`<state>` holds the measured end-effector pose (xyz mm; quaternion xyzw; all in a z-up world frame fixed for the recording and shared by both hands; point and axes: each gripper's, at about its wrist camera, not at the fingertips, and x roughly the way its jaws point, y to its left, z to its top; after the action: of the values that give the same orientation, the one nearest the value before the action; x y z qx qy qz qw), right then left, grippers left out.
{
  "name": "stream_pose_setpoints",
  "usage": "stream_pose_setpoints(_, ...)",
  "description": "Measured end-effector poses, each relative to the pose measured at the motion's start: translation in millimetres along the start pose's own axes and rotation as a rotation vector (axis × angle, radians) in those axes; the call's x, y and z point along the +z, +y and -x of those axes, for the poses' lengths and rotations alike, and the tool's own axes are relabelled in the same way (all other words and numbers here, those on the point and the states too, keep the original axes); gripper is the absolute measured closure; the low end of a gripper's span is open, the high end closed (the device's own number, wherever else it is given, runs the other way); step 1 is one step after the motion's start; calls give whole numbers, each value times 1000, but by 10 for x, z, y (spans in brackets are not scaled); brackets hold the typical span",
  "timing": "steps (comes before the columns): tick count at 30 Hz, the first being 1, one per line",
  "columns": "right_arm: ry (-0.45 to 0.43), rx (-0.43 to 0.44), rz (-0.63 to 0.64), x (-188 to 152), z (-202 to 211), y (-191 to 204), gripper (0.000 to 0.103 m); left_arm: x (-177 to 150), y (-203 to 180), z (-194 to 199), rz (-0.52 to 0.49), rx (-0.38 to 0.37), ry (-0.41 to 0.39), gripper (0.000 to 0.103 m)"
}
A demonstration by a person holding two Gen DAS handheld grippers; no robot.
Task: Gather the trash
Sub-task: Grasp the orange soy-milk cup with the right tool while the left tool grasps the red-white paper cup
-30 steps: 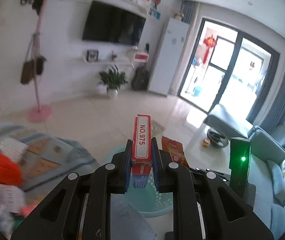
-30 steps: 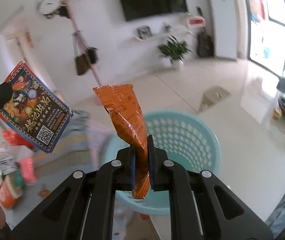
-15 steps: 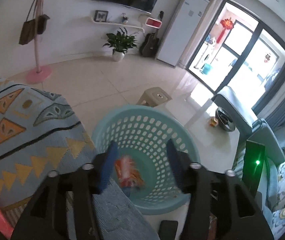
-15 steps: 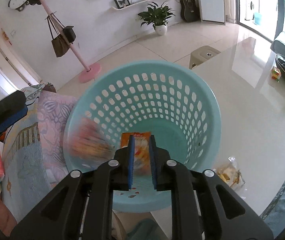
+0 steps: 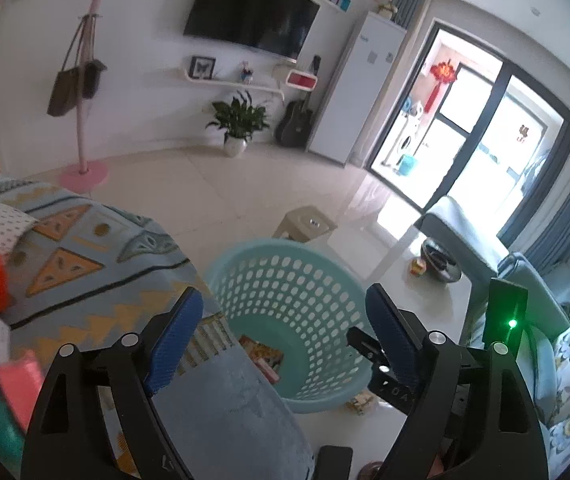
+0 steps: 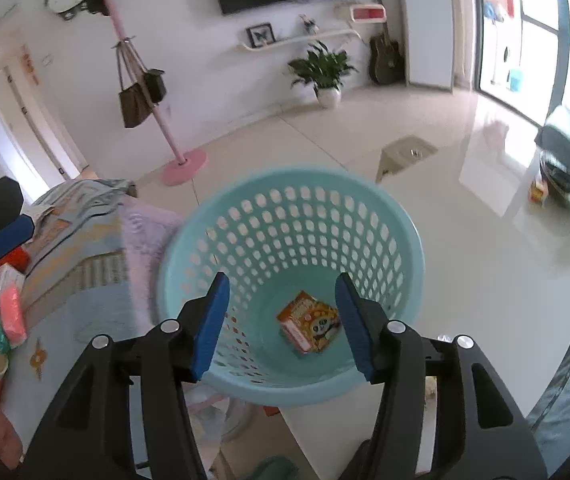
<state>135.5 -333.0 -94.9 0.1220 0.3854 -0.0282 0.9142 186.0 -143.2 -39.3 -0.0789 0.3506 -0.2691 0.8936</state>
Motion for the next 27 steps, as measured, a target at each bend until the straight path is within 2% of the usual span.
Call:
stream_pose_setpoints(3,-31,13,36,10,146,167,46,-17,4,296,-5,12,-51,21)
stream_pose_setpoints(8,-93,82,97,-6,462,525,41,-59,46,798,1,36,-134,20)
stream_pose_setpoints(15,-187,197,235,-122,935,1206,37,-214,333,1560,53,131,-246,18)
stream_pose_setpoints(18,-209,249,287,-208,1075,1510,34,-332,500,1908,83,217,-283,18)
stream_pose_setpoints(23,-224,342,352,-415,1207,1955,27,-674,892,2476,163,422,-325,16)
stream_pose_setpoints(25,-214,370,374,-520,1206,2134,25,-851,1092,2696,213,512,-338,16)
stream_pose_setpoints(27,-180,407,387,-634,1166,2319,24,-988,1263,2850,252,567,-331,14)
